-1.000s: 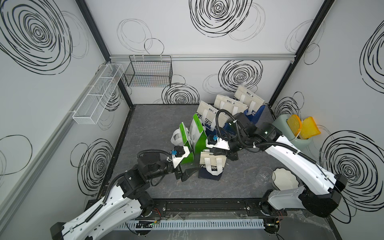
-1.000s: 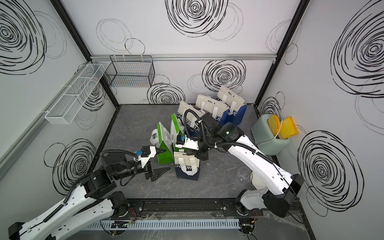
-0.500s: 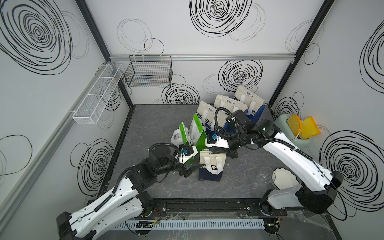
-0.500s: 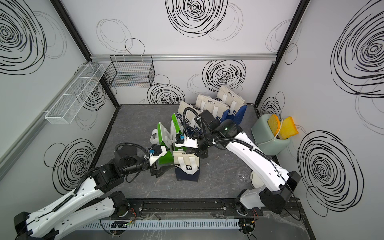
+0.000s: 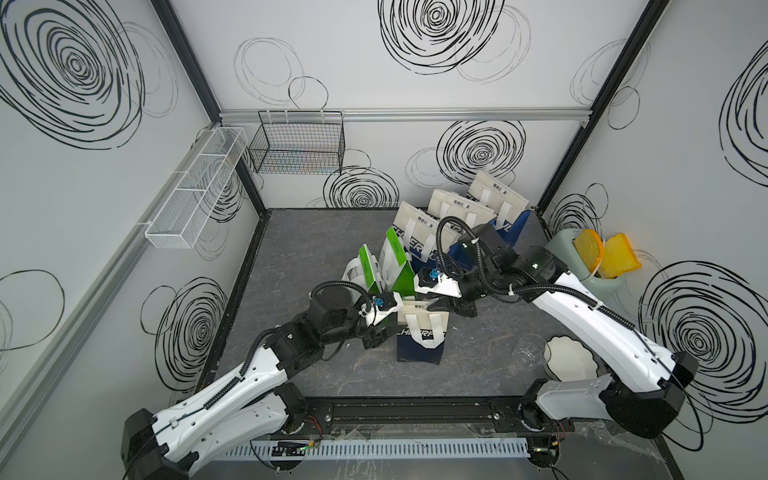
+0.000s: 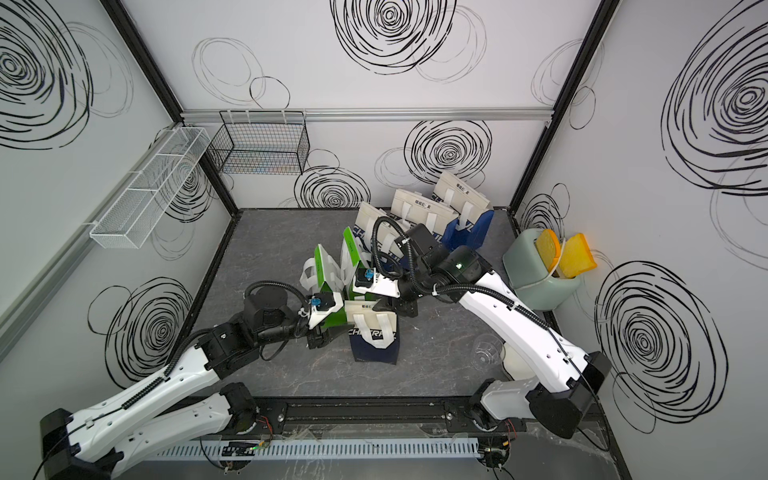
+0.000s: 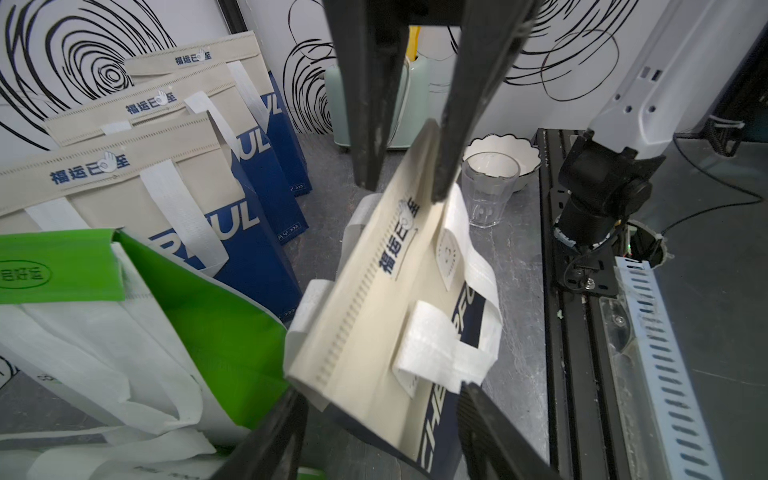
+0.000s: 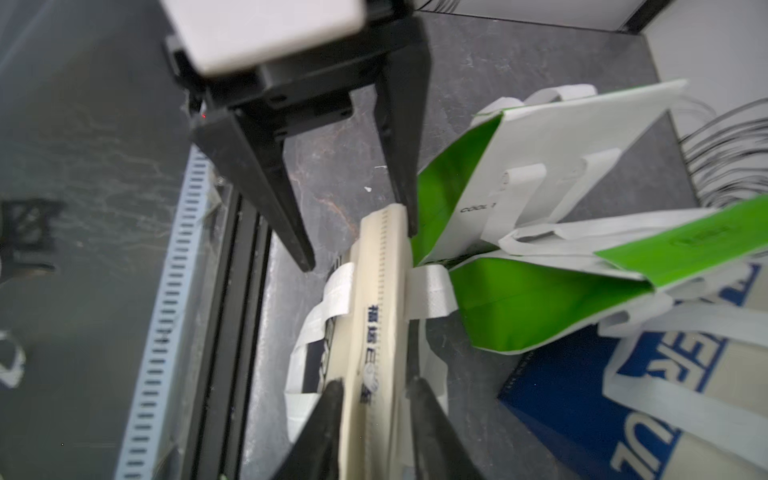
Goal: Open the takeout bag
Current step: Adjust the takeout bag at the center of the board, then open the takeout bag at the center of the board.
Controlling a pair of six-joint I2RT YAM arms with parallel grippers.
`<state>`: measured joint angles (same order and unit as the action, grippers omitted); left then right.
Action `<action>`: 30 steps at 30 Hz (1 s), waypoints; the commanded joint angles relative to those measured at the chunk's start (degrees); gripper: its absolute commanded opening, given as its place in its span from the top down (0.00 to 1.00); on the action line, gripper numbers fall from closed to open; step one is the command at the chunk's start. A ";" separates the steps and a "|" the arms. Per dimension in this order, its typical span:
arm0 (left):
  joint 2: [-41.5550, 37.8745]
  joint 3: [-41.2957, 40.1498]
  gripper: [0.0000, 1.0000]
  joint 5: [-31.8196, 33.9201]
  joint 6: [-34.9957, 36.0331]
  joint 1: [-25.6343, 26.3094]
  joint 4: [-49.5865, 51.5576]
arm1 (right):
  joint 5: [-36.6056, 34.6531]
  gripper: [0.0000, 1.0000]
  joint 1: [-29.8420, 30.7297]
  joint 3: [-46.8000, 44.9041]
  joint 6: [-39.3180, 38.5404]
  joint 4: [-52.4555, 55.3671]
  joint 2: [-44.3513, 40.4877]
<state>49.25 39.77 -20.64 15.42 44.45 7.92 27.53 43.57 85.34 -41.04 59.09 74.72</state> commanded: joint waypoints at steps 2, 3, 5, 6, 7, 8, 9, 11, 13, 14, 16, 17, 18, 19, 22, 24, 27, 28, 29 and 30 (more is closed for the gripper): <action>0.25 -0.44 0.37 -1.81 0.95 -0.41 -3.38 | 0.34 0.51 -0.60 -3.17 1.48 -7.44 -5.75; 0.19 -0.53 0.37 -1.39 0.89 -0.54 -3.47 | -0.11 0.51 -0.47 -4.23 1.61 -9.02 -7.13; 0.11 -0.87 0.37 -1.41 0.92 -0.51 -3.81 | -0.95 0.48 -0.44 -7.23 3.19 -13.31 -10.32; 0.28 -0.92 0.38 -1.63 0.75 -0.67 -4.05 | -1.73 0.46 -0.25 -9.30 4.24 -16.21 -12.14; 0.53 -0.88 0.39 -1.99 0.57 -0.60 -4.07 | -2.19 0.45 -0.16 -11.13 5.12 -18.85 -13.97; 0.83 -0.67 0.42 -2.43 0.52 -0.63 -3.83 | -2.20 0.44 -0.12 -13.34 5.96 -21.42 -15.83; 1.20 -0.44 0.46 -2.84 0.49 -0.68 -3.53 | -1.92 0.43 -0.07 -15.17 6.34 -23.22 -17.21; 1.32 -0.34 0.51 -3.43 0.21 -0.49 -2.92 | -1.39 0.43 -0.07 -17.39 7.33 -25.46 -19.54; 0.87 -1.11 0.54 -3.70 -0.67 -0.04 -2.95 | -0.85 0.43 -0.11 -18.41 8.37 -26.58 -21.08; 0.53 -1.43 0.54 -3.87 -1.03 0.36 -2.94 | -0.48 0.43 -0.07 -18.90 8.81 -27.07 -21.71; 0.12 -1.79 0.55 -3.61 -2.07 1.49 -2.69 | -0.21 0.43 -0.08 -19.63 9.47 -27.95 -22.71; 0.01 -1.79 0.55 -2.89 -2.68 2.29 -2.46 | -0.18 0.43 -0.13 -19.93 9.63 -28.27 -23.07; -0.09 -1.88 0.55 -1.87 -3.47 3.15 -2.50 | -0.18 0.43 -0.17 -20.22 9.81 -28.53 -23.29; -0.24 -2.10 0.55 -1.00 -4.38 3.84 -2.83 | -0.11 0.43 -0.24 -20.53 9.92 -28.79 -23.46; -0.05 -2.63 0.55 0.74 -7.39 6.63 -4.29 | 0.36 0.43 -0.42 -21.73 10.66 -30.41 -24.11; 0.26 -2.59 0.55 2.86 -9.29 9.15 -5.06 | 1.02 0.43 -0.80 -22.59 11.49 -31.92 -24.72; 0.08 -3.05 0.54 6.82 -11.77 11.92 -5.49 | 1.09 0.44 -1.19 -24.06 12.06 -34.18 -25.80; -0.15 -3.46 0.54 7.97 -12.49 12.26 -5.80 | 0.99 0.44 -1.21 -24.63 11.87 -34.68 -26.22; -0.55 -3.83 0.54 9.65 -13.26 12.56 -6.13 | 0.59 0.44 -1.22 -25.40 11.50 -35.40 -26.74; -0.86 -3.99 0.51 11.80 -14.36 12.77 -6.32 | 0.36 0.45 -1.26 -26.32 11.30 -36.16 -27.30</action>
<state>49.43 37.06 -14.72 5.17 56.55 4.51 26.98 42.59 60.62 -29.78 26.76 49.06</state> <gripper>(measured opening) 0.481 0.556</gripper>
